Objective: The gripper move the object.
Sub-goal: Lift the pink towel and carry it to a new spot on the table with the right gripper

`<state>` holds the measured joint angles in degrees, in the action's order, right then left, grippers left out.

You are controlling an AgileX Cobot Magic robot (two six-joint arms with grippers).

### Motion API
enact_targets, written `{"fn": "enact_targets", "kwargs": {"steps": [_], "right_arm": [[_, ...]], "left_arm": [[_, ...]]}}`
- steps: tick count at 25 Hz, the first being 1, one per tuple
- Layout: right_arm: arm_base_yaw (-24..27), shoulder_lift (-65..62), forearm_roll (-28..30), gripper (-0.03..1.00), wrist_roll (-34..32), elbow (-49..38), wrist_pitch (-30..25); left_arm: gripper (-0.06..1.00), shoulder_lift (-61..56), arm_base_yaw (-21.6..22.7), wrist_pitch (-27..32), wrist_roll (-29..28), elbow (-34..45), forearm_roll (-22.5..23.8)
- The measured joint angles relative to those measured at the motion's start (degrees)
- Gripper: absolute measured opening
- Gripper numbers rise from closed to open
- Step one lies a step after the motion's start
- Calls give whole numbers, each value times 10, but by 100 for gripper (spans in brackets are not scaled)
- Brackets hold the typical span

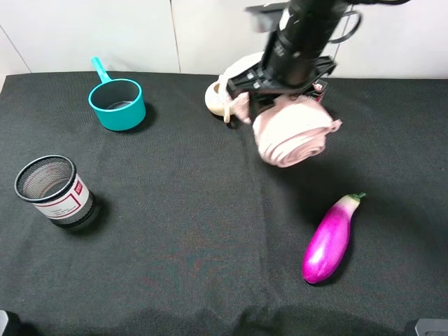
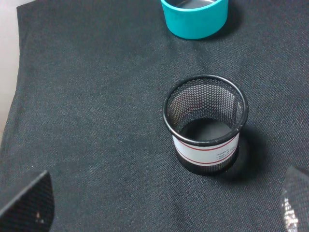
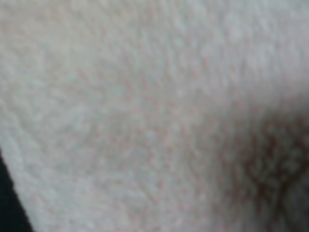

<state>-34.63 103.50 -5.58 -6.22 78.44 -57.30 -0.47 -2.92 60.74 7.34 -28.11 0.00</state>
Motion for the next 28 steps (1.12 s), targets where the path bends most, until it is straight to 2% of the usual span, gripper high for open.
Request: {"fn": "enact_targets", "kwargs": {"steps": [13,20,28], "right_arm": [[130,-1,3,36,36,0,-14],[224,-1,3,36,44,1,-6],[299,6,3,36,52,53,2]], "left_arm": [[99,0,0,0,0,0,0],[99,0,0,0,0,0,0],[99,0,0,0,0,0,0]]}}
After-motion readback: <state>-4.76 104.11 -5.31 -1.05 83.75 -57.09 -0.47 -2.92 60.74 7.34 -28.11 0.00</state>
